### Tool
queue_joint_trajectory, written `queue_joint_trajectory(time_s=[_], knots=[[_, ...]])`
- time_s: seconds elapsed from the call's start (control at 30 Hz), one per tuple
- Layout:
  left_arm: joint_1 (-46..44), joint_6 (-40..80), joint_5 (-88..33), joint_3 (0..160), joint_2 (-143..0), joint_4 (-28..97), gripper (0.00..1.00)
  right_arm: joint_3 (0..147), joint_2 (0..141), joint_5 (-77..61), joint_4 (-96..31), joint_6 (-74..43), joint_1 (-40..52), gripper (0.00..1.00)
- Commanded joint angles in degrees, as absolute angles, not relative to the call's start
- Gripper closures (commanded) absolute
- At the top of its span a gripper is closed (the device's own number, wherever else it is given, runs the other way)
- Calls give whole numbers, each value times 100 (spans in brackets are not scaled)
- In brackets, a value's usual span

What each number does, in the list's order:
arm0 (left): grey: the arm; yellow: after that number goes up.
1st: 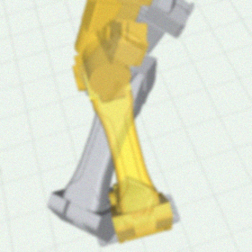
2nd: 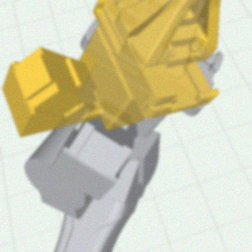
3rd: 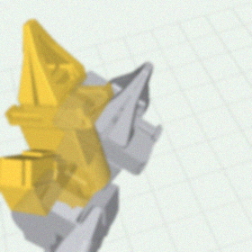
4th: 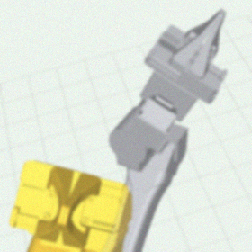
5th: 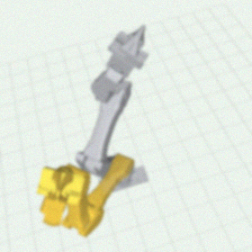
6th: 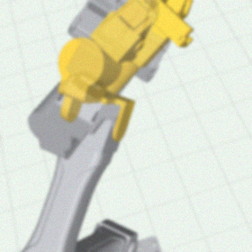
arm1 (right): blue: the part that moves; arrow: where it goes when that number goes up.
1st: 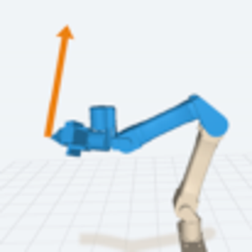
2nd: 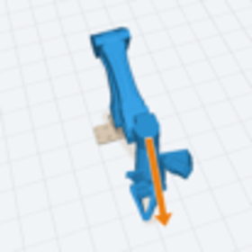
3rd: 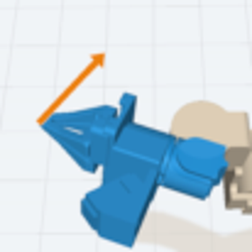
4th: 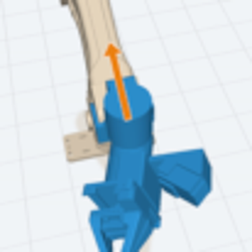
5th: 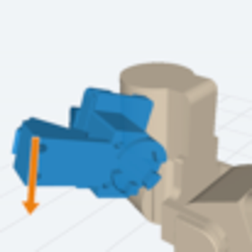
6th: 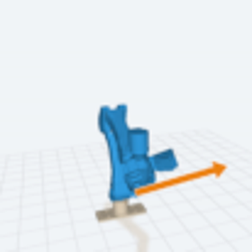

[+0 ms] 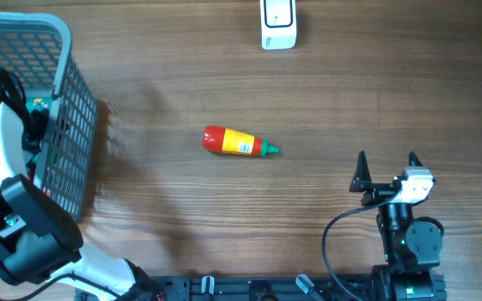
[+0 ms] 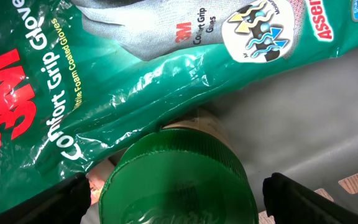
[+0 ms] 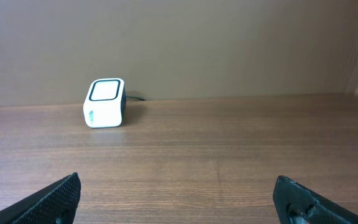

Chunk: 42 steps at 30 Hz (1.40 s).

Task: Scan the item barcode
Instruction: 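Reach into the basket and grasp the green-lidded jar with left gripper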

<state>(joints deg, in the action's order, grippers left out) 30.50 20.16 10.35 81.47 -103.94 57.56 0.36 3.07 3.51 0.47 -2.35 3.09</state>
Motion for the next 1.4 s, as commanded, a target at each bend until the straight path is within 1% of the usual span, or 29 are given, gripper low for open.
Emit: queue_joint_trajectory(time_s=[0.0,0.13,0.2,0.27,0.33,0.67,0.77,0.87,1.07,1.2,1.33,1.37], knots=[[3076,1968,939,8082,-10449,5747,11,32,307,445,78,-303,336,0],[3076,1968,939,8077,-10449,5758,16,32,307,445,80,-301,336,0],[3076,1968,939,8077,-10449,5758,17,32,307,445,78,-301,336,0],[3076,1968,941,8077,-10451,5758,21,32,307,445,78,-303,336,0],[3076,1968,941,8077,-10464,5758,22,32,307,445,80,-303,336,0],[3076,1968,875,7944,-10578,5649,23,32,307,445,78,-301,336,0],[3076,1968,878,7944,-10578,5649,29,32,307,445,80,-301,336,0],[3076,1968,878,7944,-10578,5649,32,32,307,445,80,-303,336,0],[3076,1968,878,7944,-10578,5651,41,32,307,445,80,-303,336,0],[3076,1970,878,7944,-10575,5660,45,32,307,445,80,-303,336,0],[3076,1970,880,7944,-10575,5675,54,32,307,445,80,-303,336,0],[3076,1970,878,7944,-10575,5675,55,32,307,445,78,-301,336,0]])
